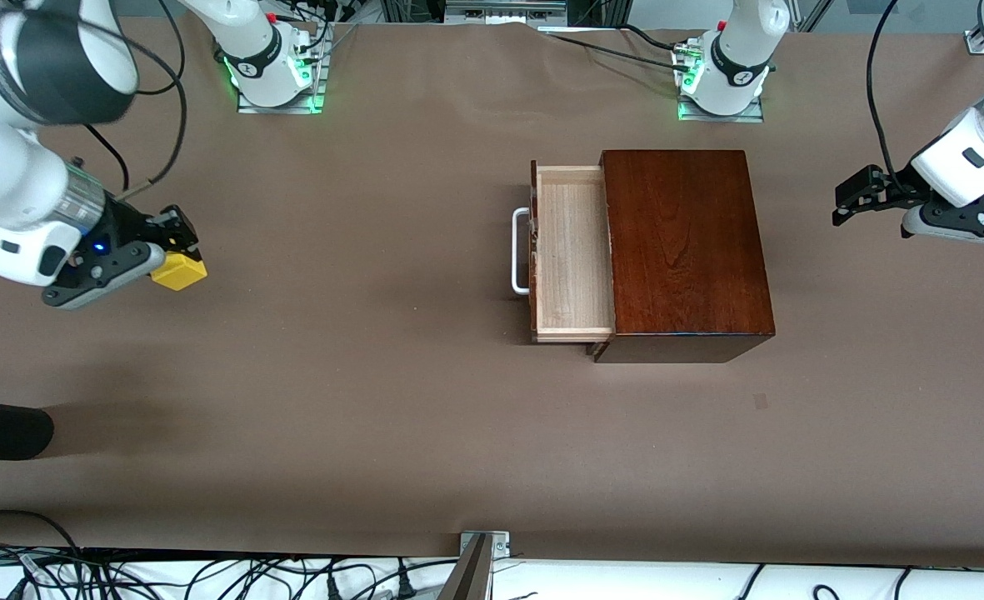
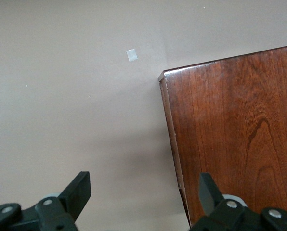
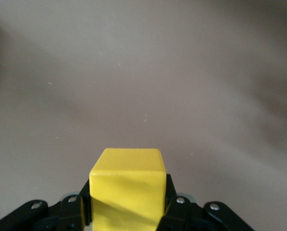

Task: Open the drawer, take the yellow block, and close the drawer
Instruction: 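Lower the cube onto the table with the right gripper while the left gripper returns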

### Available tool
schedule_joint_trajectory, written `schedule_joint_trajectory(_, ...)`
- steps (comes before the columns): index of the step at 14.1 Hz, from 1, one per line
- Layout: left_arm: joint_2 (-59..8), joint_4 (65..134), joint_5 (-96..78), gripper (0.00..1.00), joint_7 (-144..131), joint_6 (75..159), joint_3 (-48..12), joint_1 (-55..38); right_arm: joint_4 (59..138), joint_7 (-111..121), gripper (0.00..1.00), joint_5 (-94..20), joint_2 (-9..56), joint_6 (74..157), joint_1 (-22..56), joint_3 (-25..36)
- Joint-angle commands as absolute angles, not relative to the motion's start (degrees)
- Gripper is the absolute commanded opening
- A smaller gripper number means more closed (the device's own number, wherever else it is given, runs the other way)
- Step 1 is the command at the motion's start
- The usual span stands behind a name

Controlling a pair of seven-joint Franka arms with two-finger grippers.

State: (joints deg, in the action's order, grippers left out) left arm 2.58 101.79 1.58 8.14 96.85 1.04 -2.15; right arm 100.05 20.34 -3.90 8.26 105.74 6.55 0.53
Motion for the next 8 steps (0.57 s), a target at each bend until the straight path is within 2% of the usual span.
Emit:
schedule_joint_trajectory(1, 2.99, 102.04, 0.88, 1.0, 9.32, 96.94, 0.62, -2.02, 110.89, 15.31, 0.0, -2.03, 5.54, 113.88, 5.45, -0.62)
schedule_joint_trajectory(5, 3.08, 101.95, 0.97, 1.0, 9.23, 96.94, 0.62, -2.11, 120.39, 9.85, 0.0, -0.88, 7.81, 125.13, 5.45, -0.7)
schedule_joint_trajectory(8, 3.08, 101.95, 0.88, 1.0, 9.23, 96.94, 0.62, -2.11, 127.68, 4.94, 0.0, -0.97, 10.8, 137.07, 5.54, -0.7)
